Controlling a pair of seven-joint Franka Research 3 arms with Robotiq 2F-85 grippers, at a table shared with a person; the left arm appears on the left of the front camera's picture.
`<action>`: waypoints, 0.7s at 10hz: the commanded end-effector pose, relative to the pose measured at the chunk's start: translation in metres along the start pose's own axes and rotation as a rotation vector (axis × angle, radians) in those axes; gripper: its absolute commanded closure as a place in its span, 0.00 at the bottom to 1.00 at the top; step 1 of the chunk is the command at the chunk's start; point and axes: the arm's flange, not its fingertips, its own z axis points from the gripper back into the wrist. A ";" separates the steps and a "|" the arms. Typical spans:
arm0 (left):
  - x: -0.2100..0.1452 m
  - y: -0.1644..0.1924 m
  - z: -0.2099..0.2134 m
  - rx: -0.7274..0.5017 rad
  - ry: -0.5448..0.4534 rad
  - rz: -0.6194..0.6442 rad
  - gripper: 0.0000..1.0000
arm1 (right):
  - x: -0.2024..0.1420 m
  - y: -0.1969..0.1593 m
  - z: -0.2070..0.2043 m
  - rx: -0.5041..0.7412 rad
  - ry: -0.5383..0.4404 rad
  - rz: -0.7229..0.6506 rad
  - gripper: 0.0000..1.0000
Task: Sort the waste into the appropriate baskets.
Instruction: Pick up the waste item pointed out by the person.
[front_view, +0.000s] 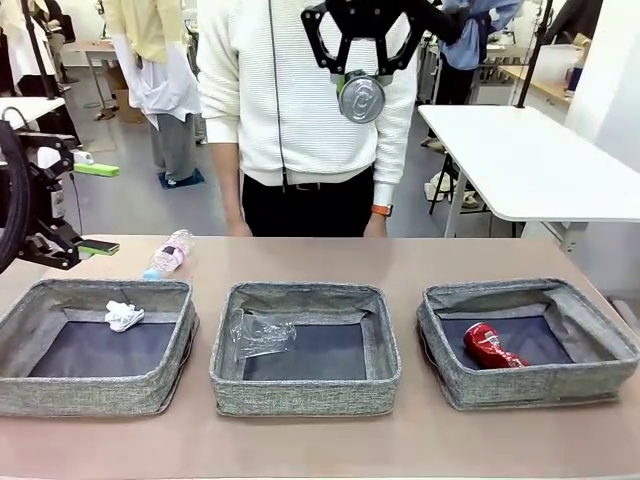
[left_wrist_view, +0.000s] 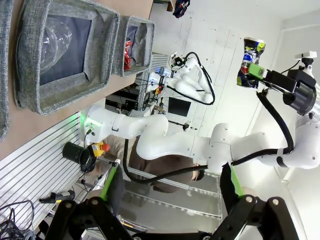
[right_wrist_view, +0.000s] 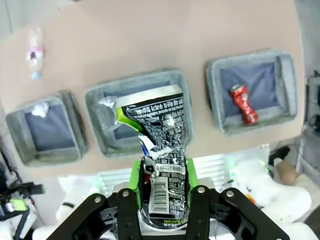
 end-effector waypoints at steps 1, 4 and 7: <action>-0.002 -0.005 -0.002 -0.020 -0.004 0.012 0.00 | 0.009 0.009 0.021 0.000 -0.006 -0.040 0.61; -0.002 -0.005 -0.002 -0.020 -0.004 0.012 0.00 | 0.005 -0.002 0.011 0.019 -0.006 -0.007 0.61; -0.002 -0.005 -0.002 -0.020 -0.004 0.012 0.00 | 0.005 -0.002 0.011 0.019 -0.006 -0.007 0.61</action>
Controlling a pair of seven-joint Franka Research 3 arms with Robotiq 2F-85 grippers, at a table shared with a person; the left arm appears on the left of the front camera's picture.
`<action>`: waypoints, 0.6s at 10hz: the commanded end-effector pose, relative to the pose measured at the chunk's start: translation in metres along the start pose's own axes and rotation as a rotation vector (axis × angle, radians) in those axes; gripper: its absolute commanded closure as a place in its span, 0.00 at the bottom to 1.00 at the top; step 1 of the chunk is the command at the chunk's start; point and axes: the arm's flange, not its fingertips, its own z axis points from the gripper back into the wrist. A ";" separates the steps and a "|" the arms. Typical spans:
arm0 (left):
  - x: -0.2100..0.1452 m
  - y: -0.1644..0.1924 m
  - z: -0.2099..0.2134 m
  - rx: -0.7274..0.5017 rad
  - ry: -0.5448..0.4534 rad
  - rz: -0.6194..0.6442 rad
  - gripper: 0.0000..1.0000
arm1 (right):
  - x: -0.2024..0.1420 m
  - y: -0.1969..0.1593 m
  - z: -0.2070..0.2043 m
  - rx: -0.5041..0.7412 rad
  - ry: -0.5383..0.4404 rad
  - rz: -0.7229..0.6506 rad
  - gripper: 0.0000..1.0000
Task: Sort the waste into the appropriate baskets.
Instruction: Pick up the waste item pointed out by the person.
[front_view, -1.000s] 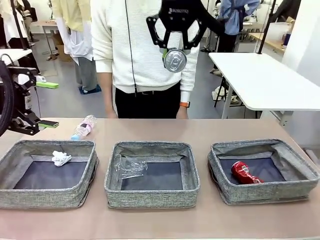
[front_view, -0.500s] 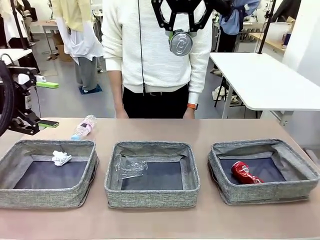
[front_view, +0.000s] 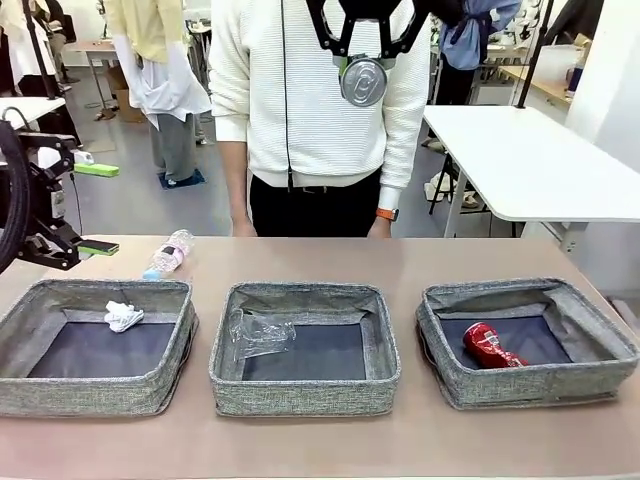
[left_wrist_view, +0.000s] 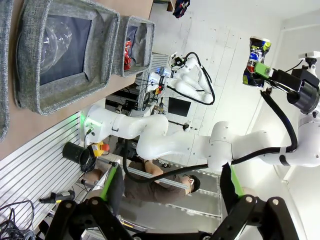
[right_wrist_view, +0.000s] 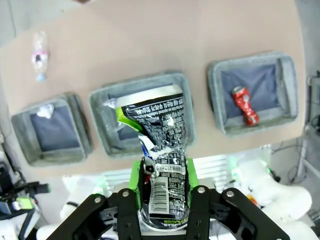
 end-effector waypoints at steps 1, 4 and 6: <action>-0.002 -0.005 -0.002 -0.020 -0.004 0.012 0.00 | -0.002 0.000 0.001 0.003 -0.007 -0.001 0.61; -0.002 -0.005 -0.002 -0.020 -0.004 0.012 0.00 | -0.002 0.000 0.001 0.003 -0.007 -0.001 0.61; -0.002 -0.005 -0.002 -0.020 -0.004 0.012 0.00 | -0.002 0.000 0.001 0.003 -0.007 -0.001 0.61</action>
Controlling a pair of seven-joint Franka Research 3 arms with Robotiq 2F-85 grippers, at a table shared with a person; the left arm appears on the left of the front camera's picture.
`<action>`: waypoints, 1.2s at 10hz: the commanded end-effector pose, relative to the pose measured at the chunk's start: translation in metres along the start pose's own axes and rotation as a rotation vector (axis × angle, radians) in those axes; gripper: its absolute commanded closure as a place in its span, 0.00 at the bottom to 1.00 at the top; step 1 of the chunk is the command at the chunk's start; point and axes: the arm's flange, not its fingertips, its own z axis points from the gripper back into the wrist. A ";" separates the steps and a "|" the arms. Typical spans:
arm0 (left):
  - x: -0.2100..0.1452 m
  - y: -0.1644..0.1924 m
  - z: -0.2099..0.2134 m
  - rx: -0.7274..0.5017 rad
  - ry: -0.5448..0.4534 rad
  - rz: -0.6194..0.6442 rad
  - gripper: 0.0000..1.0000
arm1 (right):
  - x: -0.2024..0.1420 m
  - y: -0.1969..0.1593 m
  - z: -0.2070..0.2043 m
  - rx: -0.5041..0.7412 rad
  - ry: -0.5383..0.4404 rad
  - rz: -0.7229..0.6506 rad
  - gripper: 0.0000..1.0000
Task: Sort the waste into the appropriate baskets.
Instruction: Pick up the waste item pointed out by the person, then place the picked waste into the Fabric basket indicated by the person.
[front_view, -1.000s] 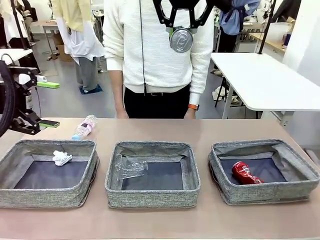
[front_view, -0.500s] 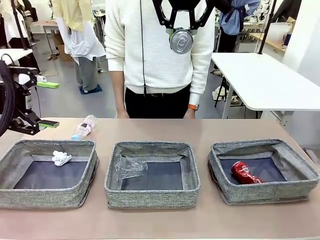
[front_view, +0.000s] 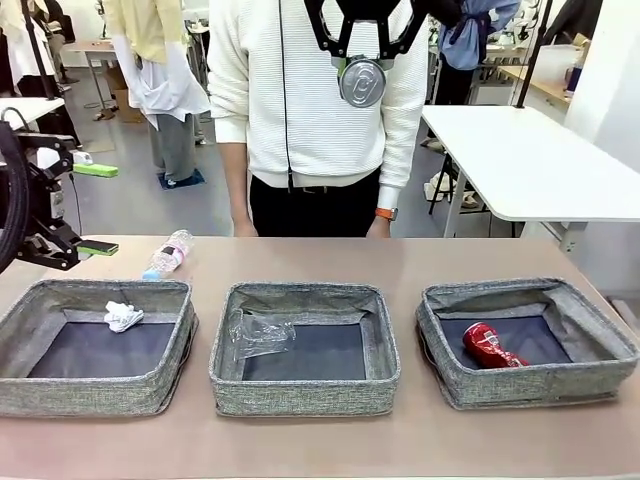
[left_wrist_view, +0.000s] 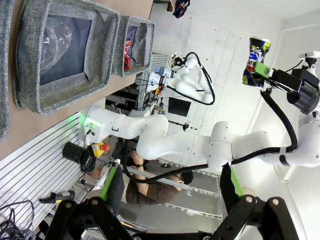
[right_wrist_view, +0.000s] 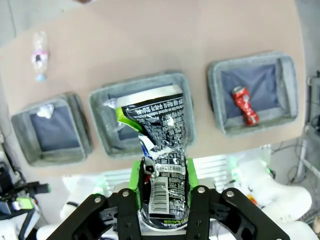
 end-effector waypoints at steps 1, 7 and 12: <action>-0.002 -0.005 -0.002 -0.020 -0.004 0.012 0.00 | -0.001 0.000 0.001 0.002 -0.007 -0.001 0.61; -0.002 -0.005 -0.002 -0.020 -0.004 0.012 0.00 | -0.001 0.000 0.001 0.002 -0.007 -0.001 0.61; -0.002 -0.005 -0.002 -0.020 -0.004 0.012 0.00 | -0.001 0.000 0.001 0.002 -0.007 -0.001 0.61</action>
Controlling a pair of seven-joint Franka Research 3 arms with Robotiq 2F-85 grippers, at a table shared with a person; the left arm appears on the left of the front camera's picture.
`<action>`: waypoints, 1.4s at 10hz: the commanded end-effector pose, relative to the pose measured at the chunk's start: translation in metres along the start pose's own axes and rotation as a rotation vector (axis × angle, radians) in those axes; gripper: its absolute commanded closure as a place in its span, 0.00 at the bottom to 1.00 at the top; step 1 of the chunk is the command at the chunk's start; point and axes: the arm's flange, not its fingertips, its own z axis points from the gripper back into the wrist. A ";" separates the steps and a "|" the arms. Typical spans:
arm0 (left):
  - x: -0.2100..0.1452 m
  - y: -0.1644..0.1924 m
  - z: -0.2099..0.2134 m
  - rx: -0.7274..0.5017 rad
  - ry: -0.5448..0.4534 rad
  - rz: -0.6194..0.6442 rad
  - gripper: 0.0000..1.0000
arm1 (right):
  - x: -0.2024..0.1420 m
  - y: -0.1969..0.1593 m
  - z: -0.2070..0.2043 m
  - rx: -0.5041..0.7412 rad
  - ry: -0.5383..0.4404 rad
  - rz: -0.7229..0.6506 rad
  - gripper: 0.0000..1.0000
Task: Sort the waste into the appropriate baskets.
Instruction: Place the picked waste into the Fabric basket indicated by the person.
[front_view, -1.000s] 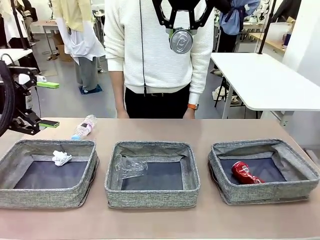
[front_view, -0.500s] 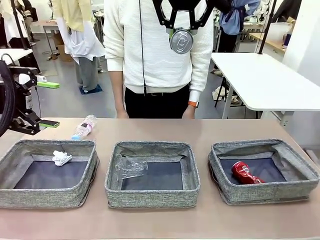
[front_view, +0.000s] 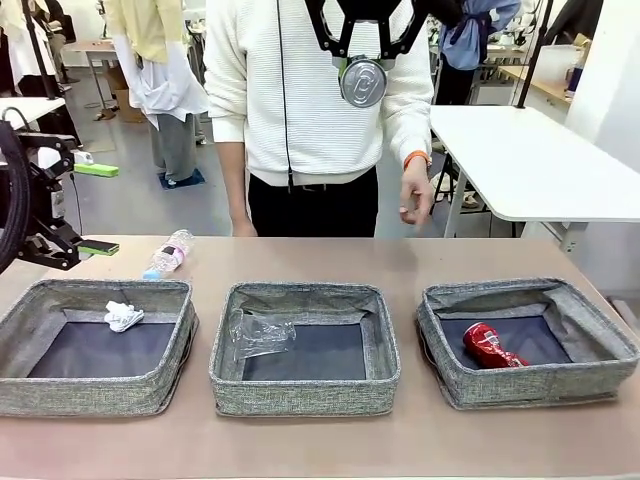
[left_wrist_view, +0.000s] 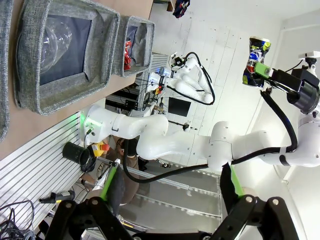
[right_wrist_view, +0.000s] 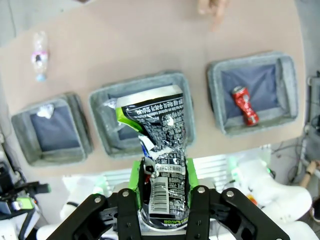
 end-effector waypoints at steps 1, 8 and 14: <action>-0.002 -0.005 -0.002 -0.020 -0.004 0.012 0.00 | -0.001 0.000 0.001 0.002 -0.007 -0.001 0.61; -0.002 -0.005 -0.002 -0.020 -0.004 0.012 0.00 | -0.001 0.000 0.001 0.002 -0.007 -0.001 0.61; -0.002 -0.005 -0.002 -0.020 -0.004 0.012 0.00 | 0.003 -0.096 -0.083 0.117 0.160 -0.018 0.61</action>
